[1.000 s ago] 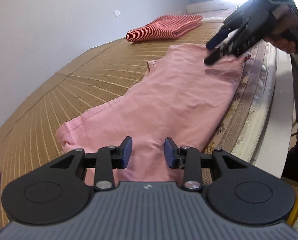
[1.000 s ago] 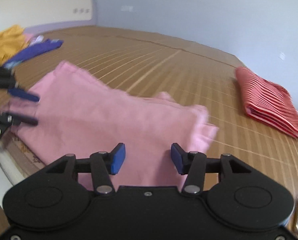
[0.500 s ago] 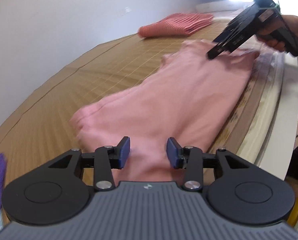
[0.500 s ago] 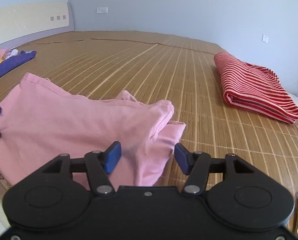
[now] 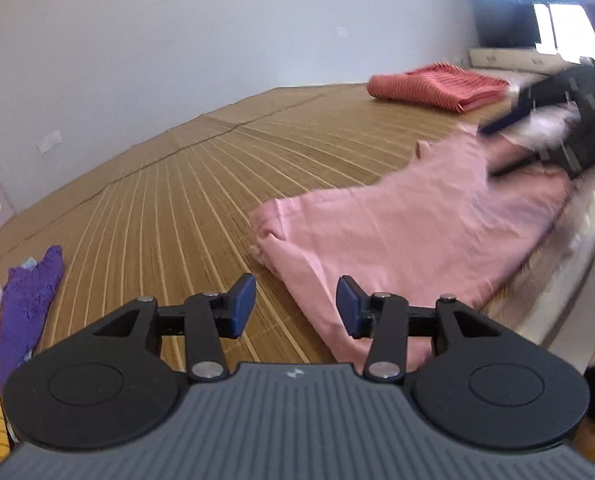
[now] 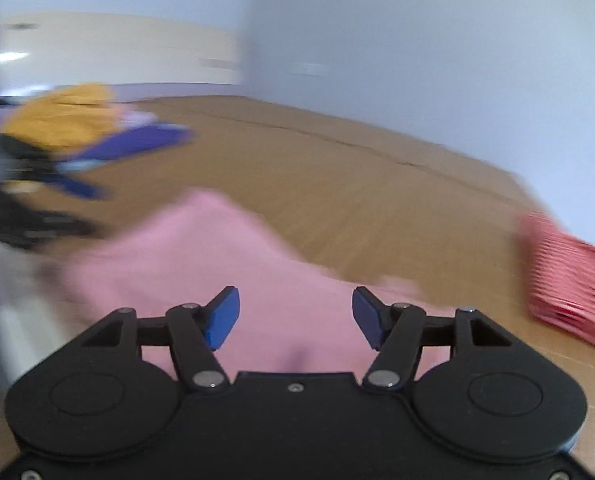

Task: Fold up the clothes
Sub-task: 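Lift the right tool away from the folded pink shirt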

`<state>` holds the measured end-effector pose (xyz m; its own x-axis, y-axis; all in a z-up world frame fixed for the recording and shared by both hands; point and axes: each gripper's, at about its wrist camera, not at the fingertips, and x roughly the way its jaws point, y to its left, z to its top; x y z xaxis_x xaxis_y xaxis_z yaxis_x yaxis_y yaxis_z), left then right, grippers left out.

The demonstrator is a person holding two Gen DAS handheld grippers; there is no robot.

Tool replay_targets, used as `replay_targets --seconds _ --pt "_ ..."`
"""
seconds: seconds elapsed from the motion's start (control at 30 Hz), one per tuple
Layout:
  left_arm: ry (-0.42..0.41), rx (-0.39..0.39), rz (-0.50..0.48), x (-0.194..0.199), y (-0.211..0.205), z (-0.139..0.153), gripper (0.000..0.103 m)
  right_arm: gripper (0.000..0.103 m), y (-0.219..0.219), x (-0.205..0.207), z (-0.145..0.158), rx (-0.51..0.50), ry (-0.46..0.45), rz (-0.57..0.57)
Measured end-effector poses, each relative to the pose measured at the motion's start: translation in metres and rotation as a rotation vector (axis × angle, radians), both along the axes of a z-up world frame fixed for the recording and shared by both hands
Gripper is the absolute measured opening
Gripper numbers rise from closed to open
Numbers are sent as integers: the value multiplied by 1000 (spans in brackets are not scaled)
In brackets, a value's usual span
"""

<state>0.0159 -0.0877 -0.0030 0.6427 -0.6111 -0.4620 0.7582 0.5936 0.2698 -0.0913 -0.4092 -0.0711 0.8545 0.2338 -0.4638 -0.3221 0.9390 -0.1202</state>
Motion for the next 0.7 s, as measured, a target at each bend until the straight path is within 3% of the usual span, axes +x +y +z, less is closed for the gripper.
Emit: replay_targets --seconds 0.13,0.23,0.43,0.63,0.7 --pt "33 -50 62 5 7 9 51 65 54 11 -16 51 56 201" --pt "68 -80 106 7 15 12 51 65 81 14 -33 1 75 256" --pt "186 -140 165 11 18 8 51 65 92 19 -51 -102 73 200" --pt "237 -135 172 13 10 3 51 59 83 22 -57 -62 67 179" --pt "268 -168 171 14 9 3 51 55 81 20 -57 -53 65 167"
